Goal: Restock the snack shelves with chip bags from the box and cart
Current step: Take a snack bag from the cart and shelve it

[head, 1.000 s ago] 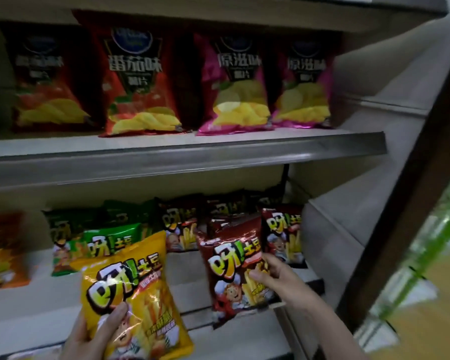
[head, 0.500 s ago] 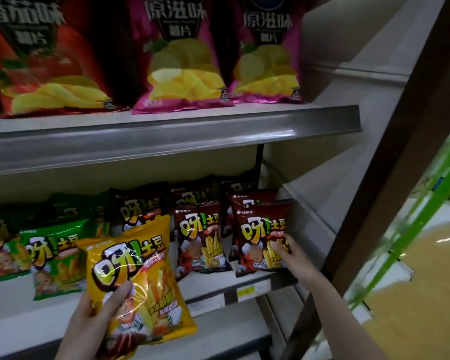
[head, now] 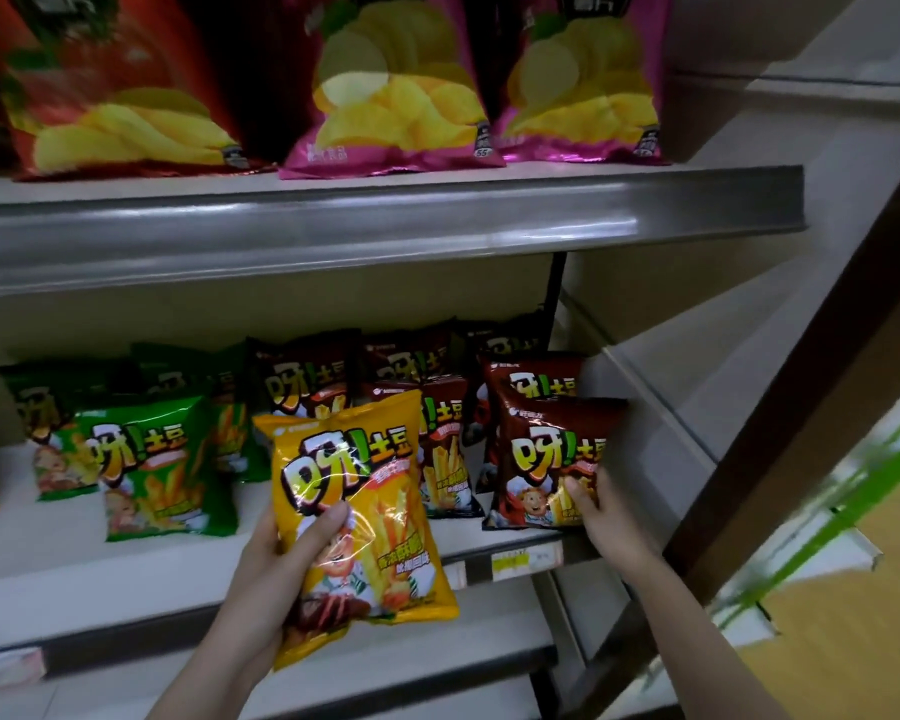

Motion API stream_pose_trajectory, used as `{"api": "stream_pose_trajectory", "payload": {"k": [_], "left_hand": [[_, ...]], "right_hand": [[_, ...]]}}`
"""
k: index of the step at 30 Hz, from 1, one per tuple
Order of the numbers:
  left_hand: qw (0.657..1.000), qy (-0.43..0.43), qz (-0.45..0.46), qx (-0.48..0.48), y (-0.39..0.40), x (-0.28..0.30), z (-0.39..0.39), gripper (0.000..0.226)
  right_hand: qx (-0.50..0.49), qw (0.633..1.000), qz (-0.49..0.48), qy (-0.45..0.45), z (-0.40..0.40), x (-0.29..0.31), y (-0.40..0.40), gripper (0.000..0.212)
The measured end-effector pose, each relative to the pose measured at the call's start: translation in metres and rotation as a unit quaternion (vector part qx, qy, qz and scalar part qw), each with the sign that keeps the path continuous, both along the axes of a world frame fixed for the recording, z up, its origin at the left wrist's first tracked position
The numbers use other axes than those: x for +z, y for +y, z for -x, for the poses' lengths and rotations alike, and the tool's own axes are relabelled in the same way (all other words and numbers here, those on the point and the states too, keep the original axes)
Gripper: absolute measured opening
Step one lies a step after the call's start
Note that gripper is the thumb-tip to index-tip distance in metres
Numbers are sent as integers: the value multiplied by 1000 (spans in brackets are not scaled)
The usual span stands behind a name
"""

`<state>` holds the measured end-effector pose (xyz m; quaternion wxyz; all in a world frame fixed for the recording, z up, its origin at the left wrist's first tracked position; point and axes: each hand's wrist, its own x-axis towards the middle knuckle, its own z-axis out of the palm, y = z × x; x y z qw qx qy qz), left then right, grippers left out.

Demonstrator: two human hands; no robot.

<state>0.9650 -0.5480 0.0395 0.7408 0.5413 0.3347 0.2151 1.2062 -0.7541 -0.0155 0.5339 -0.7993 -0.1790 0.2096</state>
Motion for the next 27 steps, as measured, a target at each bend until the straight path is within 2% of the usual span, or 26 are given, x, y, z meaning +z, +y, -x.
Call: {"api": "stream_pose_trajectory", "payload": {"k": [5,8,10,13,15,17,20,22,24,27], "left_hand": [[1000,5,9,4,3,3,7,80],[1000,2,-7,20,8,4,16,79],[1000,1,-15,26,13,5,25,82],[999,1,-17,39,21,6,35,83],[999,-11,-8,53,26,7,40,77],[998,-16,-15,64,30,10,42,61],[997,-25,-18,73,30,21,41,49],[996,-32,-29,72,29,28,41,50],[996,-43,-32,74,28,33,41,51],[994,-54,-38,84,28,35,41,51]], "right_hand": [[-13,999,33,4,-11,-4,5,44],[-60,996,66,-18,-8,-9,10,46],[-109,989,82,-59,2,-10,15,53],[-202,963,113,-141,30,0,24,77],[-216,948,89,-215,54,10,33,79],[-167,947,43,-272,72,20,46,79],[-41,959,-7,-280,88,42,72,64],[56,972,-35,-227,96,63,92,52],[141,976,-55,-154,108,85,109,48],[233,968,-82,-44,128,106,127,66]]}}
